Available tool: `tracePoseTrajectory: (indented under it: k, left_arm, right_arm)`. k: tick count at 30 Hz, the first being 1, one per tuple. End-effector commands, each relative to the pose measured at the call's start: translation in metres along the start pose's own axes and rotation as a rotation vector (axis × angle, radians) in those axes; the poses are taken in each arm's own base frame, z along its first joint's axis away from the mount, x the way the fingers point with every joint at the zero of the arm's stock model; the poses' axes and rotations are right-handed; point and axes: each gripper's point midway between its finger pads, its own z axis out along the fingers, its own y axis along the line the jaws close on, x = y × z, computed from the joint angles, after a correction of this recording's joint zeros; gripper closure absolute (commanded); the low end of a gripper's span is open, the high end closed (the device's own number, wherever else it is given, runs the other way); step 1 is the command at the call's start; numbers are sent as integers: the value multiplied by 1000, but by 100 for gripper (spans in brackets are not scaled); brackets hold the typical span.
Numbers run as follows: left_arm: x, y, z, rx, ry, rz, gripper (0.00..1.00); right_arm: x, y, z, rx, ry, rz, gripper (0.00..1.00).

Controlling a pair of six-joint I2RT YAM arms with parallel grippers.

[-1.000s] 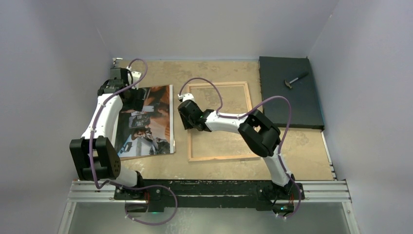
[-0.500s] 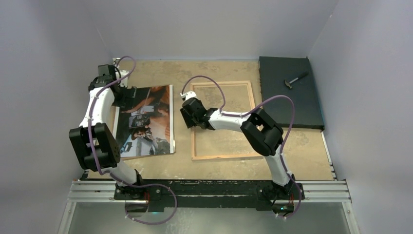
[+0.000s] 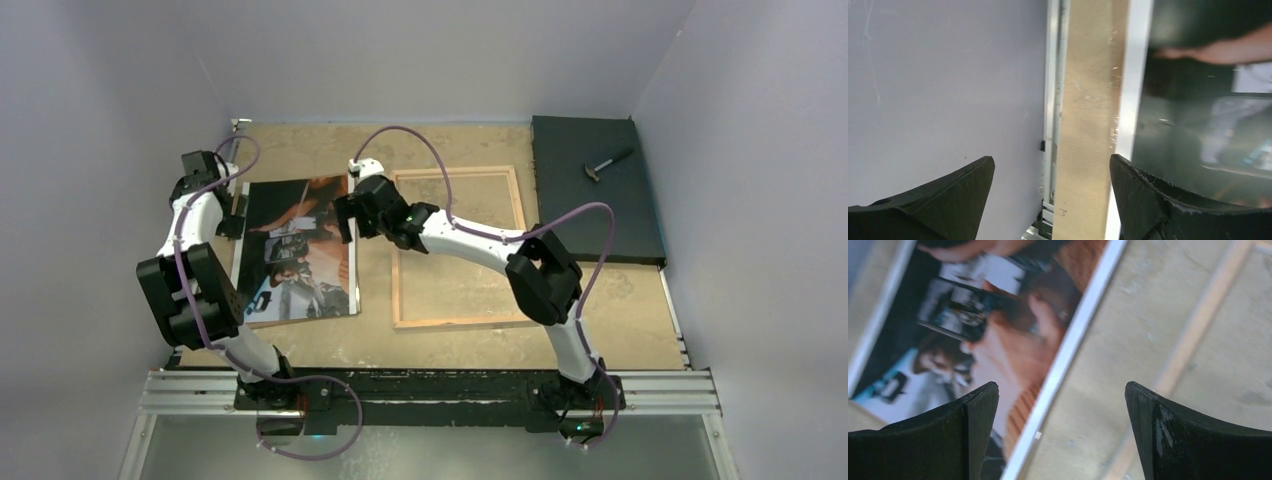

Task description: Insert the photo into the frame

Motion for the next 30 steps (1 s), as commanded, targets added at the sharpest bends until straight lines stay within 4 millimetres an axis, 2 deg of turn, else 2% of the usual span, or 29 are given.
tracePoseTrajectory:
  k: [1,5,10,16,21,27,30]
  left_arm:
    - [14,24,22,-142,27,-15,18]
    - [25,17,38,-149,37,-33,22]
    - [34,13,52,-177,43,-50,26]
    - [47,0,69,-159,67,-63,29]
    - [62,-21,85,-95,100,-74,33]
    - [72,-48,94,14,121,-89,41]
    - [75,-56,95,50,126,-94,46]
  right_arm:
    - [-7,34,8,-138,49,76,1]
    - [7,42,28,-163,87,96,1]
    - [28,42,47,-162,133,113,1]
    - [48,40,57,-154,180,140,1]
    - [61,41,61,-162,213,174,1]
    - [63,53,59,-228,238,243,1]
    - [50,59,51,-289,223,302,1]
